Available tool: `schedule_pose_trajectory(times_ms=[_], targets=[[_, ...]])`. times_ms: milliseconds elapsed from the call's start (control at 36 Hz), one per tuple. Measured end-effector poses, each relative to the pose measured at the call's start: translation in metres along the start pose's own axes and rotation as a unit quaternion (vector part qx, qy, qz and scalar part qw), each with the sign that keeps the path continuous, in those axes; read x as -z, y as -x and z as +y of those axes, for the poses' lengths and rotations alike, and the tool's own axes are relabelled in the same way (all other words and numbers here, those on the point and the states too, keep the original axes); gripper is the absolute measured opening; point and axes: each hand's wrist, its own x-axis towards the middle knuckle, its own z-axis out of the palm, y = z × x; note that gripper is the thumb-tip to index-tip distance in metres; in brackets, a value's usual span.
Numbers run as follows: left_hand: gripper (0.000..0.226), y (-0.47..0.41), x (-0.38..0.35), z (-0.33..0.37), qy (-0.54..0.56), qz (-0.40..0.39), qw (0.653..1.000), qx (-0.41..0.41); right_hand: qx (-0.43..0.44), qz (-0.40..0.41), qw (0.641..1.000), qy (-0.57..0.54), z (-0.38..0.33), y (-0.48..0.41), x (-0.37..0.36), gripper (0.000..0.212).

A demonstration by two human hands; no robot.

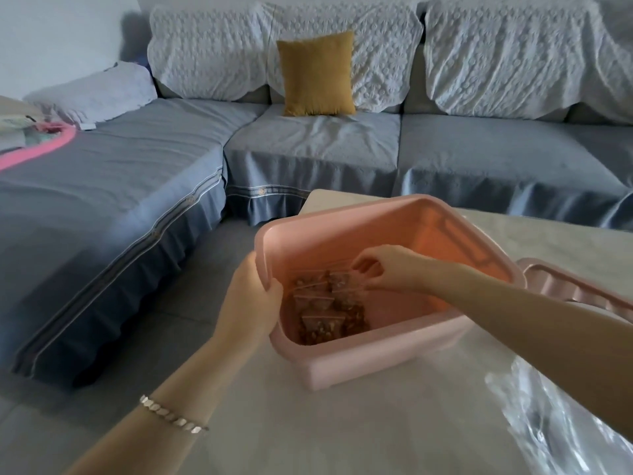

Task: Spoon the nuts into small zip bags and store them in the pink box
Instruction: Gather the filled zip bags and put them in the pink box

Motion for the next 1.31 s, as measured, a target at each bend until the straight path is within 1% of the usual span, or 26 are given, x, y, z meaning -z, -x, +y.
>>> schedule_pose_trajectory(times_ms=[56,111,139,194,250,278,333,417,472,500,528,556,583,611,667,694,750,778,861,944,1028,1167,1250,1306], targets=[[0.029,0.005,-0.001,0.003,-0.086,0.024,0.995,-0.037,0.023,0.078,0.997,-0.015,0.0,0.029,0.013,0.024],[0.04,0.019,-0.005,0.015,-0.161,0.049,0.98,-0.105,0.028,0.147,0.988,-0.026,0.007,0.064,0.024,0.019],[0.043,0.027,-0.008,0.023,-0.173,0.047,0.973,-0.143,0.029,0.176,0.984,-0.025,0.012,0.082,0.029,0.018],[0.043,0.049,-0.017,0.043,-0.157,0.0,0.968,-0.197,0.011,0.222,0.975,-0.011,0.028,0.12,0.038,0.017],[0.053,0.067,-0.03,0.06,-0.15,-0.045,0.958,-0.242,-0.032,0.242,0.97,-0.001,0.053,0.154,0.042,0.017],[0.055,0.075,-0.037,0.067,-0.155,-0.064,0.954,-0.248,-0.06,0.248,0.967,0.001,0.072,0.169,0.041,0.015],[0.047,0.084,-0.05,0.078,-0.173,-0.096,0.953,-0.228,-0.122,0.242,0.962,0.019,0.111,0.195,0.035,0.013],[0.033,0.09,-0.065,0.086,-0.209,-0.081,0.949,-0.223,-0.211,0.187,0.957,0.067,0.165,0.231,0.016,0.021],[0.031,0.091,-0.07,0.086,-0.225,-0.059,0.946,-0.225,-0.259,0.157,0.952,0.05,0.191,0.251,-0.003,0.018],[0.031,0.092,-0.071,0.085,-0.228,-0.046,0.946,-0.226,-0.288,0.14,0.946,0.042,0.201,0.257,-0.012,0.012],[0.03,0.092,-0.071,0.083,-0.23,-0.034,0.946,-0.228,-0.311,0.122,0.942,0.031,0.208,0.26,-0.02,0.013],[0.03,0.093,-0.071,0.083,-0.23,-0.024,0.946,-0.228,-0.336,0.105,0.936,0.034,0.218,0.261,-0.03,0.023],[0.032,0.094,-0.072,0.082,-0.229,-0.019,0.946,-0.228,-0.356,0.096,0.929,0.024,0.224,0.26,-0.038,0.027],[0.033,0.094,-0.073,0.083,-0.227,-0.018,0.947,-0.225,-0.37,0.085,0.925,0.03,0.228,0.259,-0.045,0.024],[0.036,0.094,-0.074,0.084,-0.227,-0.014,0.951,-0.21,-0.362,0.082,0.926,0.074,0.234,0.256,-0.054,0.007],[0.038,0.094,-0.075,0.085,-0.227,-0.013,0.952,-0.205,-0.366,0.101,0.922,0.07,0.236,0.254,-0.057,0.007],[0.04,0.093,-0.075,0.085,-0.227,-0.013,0.953,-0.2,-0.38,0.118,0.916,0.056,0.242,0.253,-0.061,0.02],[0.04,0.093,-0.076,0.085,-0.227,-0.013,0.953,-0.199,-0.384,0.128,0.913,0.052,0.244,0.253,-0.063,0.021],[0.039,0.093,-0.077,0.085,-0.233,-0.006,0.952,-0.198,-0.388,0.161,0.905,0.068,0.248,0.254,-0.067,0.013],[0.038,0.093,-0.078,0.084,-0.235,0.007,0.95,-0.204,-0.388,0.163,0.902,0.095,0.247,0.255,-0.07,0.019],[0.036,0.092,-0.078,0.083,-0.237,0.006,0.949,-0.209,-0.382,0.185,0.899,0.113,0.246,0.259,-0.064,0.023],[0.031,0.092,-0.078,0.08,-0.227,0.006,0.946,-0.232,-0.359,0.222,0.9,0.107,0.233,0.271,-0.031,0.025],[0.031,0.09,-0.077,0.077,-0.228,0.009,0.941,-0.249,-0.326,0.283,0.896,0.103,0.216,0.273,-0.008,0.022],[0.036,0.091,-0.075,0.076,-0.243,0.0,0.932,-0.27,-0.296,0.327,0.893,0.093,0.2,0.27,0.009,0.018]])
